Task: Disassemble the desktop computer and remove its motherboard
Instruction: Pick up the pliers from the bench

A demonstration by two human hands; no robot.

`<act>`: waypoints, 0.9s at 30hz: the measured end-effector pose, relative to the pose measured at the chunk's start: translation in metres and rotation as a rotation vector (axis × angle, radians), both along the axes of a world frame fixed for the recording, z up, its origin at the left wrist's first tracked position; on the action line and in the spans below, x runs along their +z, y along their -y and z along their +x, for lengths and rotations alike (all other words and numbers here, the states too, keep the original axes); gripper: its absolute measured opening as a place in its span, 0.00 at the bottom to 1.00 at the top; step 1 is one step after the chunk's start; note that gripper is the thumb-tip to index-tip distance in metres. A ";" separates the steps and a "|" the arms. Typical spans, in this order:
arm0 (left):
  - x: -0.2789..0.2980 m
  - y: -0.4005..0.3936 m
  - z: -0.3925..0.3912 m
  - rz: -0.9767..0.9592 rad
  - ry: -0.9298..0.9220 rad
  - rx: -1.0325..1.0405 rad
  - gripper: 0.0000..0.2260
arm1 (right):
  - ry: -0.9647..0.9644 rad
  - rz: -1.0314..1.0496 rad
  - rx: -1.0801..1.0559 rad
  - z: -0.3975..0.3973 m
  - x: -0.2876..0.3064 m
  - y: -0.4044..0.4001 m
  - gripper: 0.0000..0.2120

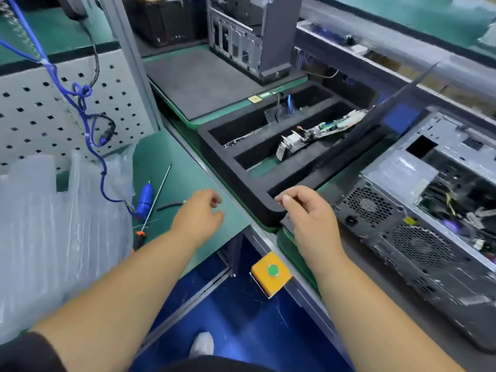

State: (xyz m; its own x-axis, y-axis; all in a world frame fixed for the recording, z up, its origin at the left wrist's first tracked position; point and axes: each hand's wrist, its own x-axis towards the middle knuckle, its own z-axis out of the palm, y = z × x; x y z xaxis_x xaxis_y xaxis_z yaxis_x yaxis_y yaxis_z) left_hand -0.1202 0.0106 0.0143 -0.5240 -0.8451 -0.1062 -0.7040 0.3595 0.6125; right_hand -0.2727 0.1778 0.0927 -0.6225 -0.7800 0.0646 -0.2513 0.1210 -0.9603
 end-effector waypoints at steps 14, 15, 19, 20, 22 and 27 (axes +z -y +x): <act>-0.070 0.075 0.021 -0.074 0.753 -0.080 0.44 | 0.075 0.168 -0.038 0.033 -0.033 0.071 0.09; -0.071 0.075 0.021 -0.097 0.748 -0.075 0.42 | 0.075 0.175 -0.036 0.034 -0.034 0.073 0.10; -0.072 0.079 0.024 -0.138 0.739 -0.052 0.34 | 0.074 0.201 -0.020 0.034 -0.034 0.076 0.10; -0.071 0.079 0.025 -0.147 0.749 -0.048 0.33 | 0.079 0.198 -0.017 0.034 -0.033 0.076 0.10; -0.070 0.078 0.028 -0.164 0.767 -0.046 0.31 | 0.082 0.191 -0.011 0.033 -0.031 0.073 0.10; -0.057 0.068 0.025 -0.057 0.549 0.024 0.17 | 0.085 0.150 -0.004 0.025 -0.021 0.054 0.10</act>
